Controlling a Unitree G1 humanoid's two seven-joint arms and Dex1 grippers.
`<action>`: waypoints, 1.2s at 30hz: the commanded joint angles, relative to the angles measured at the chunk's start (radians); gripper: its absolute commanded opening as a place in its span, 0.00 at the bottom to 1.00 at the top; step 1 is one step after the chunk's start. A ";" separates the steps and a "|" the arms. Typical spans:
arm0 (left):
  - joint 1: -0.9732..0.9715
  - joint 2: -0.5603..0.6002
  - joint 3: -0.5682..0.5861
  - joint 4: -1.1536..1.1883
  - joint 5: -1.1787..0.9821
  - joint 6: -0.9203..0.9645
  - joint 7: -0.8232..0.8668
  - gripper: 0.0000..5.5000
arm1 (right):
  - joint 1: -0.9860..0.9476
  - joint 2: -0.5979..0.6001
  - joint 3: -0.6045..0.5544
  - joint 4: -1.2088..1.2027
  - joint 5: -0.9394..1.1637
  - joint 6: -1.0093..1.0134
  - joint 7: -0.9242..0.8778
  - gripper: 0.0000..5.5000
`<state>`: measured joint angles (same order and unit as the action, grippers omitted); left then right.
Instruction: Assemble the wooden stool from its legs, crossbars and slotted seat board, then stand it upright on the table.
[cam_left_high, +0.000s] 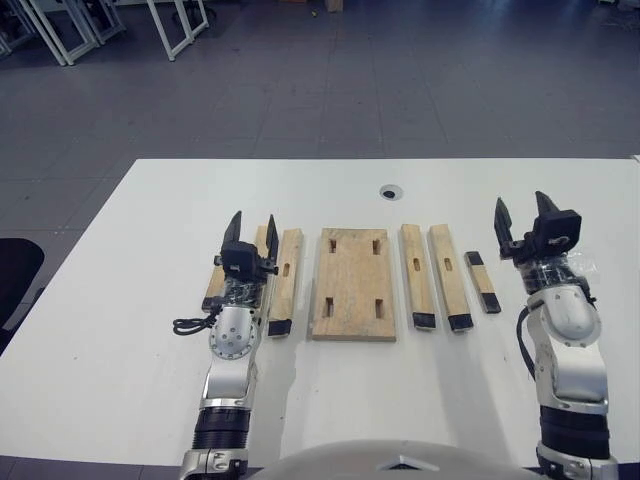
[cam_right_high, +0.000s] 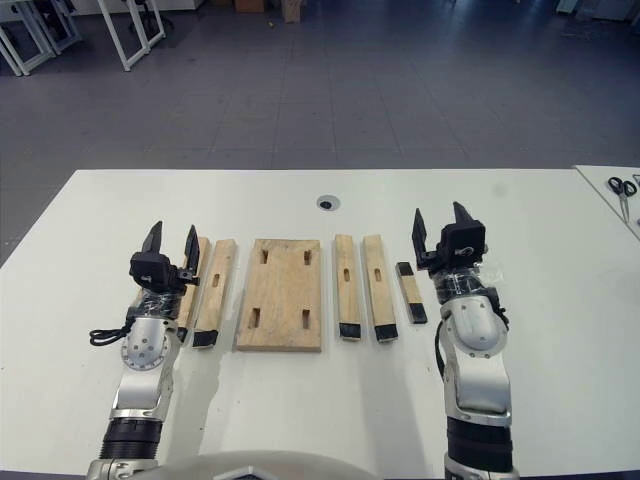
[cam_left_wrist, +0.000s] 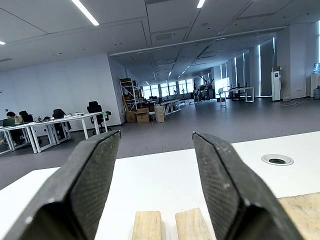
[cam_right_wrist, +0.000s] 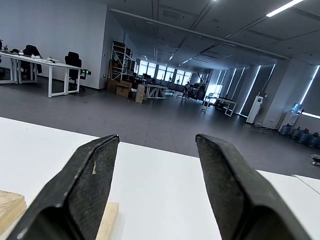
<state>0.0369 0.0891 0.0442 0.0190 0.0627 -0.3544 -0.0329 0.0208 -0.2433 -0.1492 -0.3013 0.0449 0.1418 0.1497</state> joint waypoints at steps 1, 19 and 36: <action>-0.003 0.003 0.004 0.012 0.000 -0.003 0.007 0.49 | 0.100 0.063 -0.018 0.047 0.006 0.002 -0.053 0.51; 0.019 0.001 0.007 0.006 -0.003 0.027 0.016 0.48 | 0.205 0.044 -0.005 0.120 0.065 0.269 0.012 0.48; -0.085 0.015 0.009 -0.243 -0.502 0.596 -0.232 0.48 | 0.041 -0.037 0.024 0.066 0.058 0.051 0.100 0.23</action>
<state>-0.0199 0.0902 0.0483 -0.1519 -0.2521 0.0623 -0.1834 0.1102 -0.2385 -0.1660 -0.2086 0.1177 0.2570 0.1837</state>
